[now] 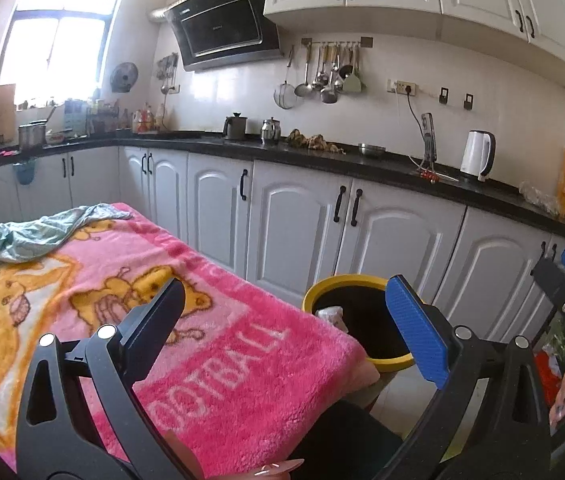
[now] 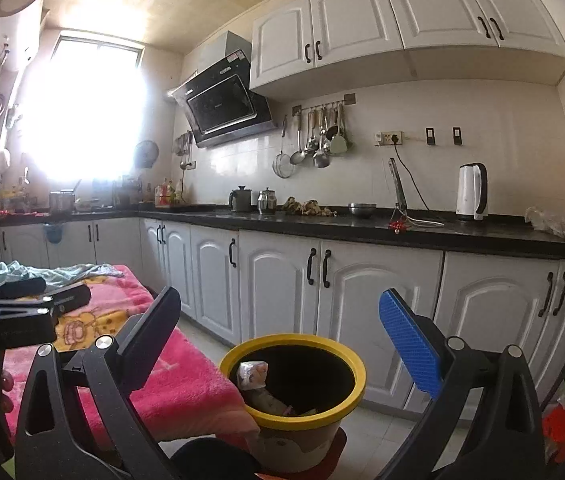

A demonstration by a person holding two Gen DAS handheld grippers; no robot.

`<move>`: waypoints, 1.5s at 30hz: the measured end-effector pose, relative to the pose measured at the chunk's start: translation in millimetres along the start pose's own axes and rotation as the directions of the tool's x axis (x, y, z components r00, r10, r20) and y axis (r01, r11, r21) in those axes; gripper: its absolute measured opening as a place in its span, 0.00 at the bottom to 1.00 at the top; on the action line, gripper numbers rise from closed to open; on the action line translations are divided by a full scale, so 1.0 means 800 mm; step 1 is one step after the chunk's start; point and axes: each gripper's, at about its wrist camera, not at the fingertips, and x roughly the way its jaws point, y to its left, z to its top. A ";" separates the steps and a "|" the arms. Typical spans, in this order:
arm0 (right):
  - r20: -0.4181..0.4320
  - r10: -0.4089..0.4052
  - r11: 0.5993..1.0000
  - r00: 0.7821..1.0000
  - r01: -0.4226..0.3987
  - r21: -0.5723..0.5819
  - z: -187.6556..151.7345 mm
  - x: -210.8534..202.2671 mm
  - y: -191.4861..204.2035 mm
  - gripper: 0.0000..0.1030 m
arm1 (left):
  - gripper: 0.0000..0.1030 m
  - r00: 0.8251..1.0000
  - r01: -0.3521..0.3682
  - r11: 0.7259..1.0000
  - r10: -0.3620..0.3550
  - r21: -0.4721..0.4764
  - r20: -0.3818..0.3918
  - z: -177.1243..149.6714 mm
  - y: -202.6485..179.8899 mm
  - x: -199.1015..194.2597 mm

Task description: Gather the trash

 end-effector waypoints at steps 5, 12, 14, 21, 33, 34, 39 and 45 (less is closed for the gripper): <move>-0.024 0.004 1.000 1.000 -0.004 -0.002 -0.005 0.005 0.004 0.94 | 0.90 1.000 0.002 1.000 -0.002 0.003 0.002 0.000 0.000 0.001; 0.015 -0.005 1.000 1.000 0.005 -0.005 -0.011 0.004 0.007 0.94 | 0.90 0.999 -0.002 1.000 0.002 0.008 0.045 -0.001 0.000 -0.002; 0.040 -0.017 1.000 0.999 0.018 -0.022 -0.015 0.005 0.010 0.94 | 0.90 0.998 -0.010 1.000 0.009 0.013 0.057 -0.004 -0.001 -0.002; 0.026 -0.033 0.999 0.999 0.034 -0.028 -0.024 0.016 0.012 0.94 | 0.90 0.997 -0.013 1.000 0.012 0.013 0.072 -0.007 -0.002 -0.001; 0.033 -0.023 0.999 0.999 0.024 -0.039 -0.027 0.014 0.018 0.94 | 0.90 0.997 -0.015 1.000 0.014 0.013 0.071 -0.007 -0.005 -0.002; 0.031 -0.024 0.999 0.999 0.025 -0.039 -0.027 0.014 0.018 0.94 | 0.90 0.997 -0.017 1.000 0.016 0.014 0.072 -0.007 -0.005 -0.003; 0.028 -0.025 0.999 0.999 0.026 -0.039 -0.027 0.013 0.019 0.94 | 0.90 0.997 -0.014 1.000 0.013 0.013 0.072 -0.007 -0.004 -0.002; 0.027 -0.025 0.999 0.999 0.026 -0.038 -0.027 0.013 0.018 0.94 | 0.90 0.997 -0.014 1.000 0.013 0.014 0.071 -0.007 -0.003 -0.002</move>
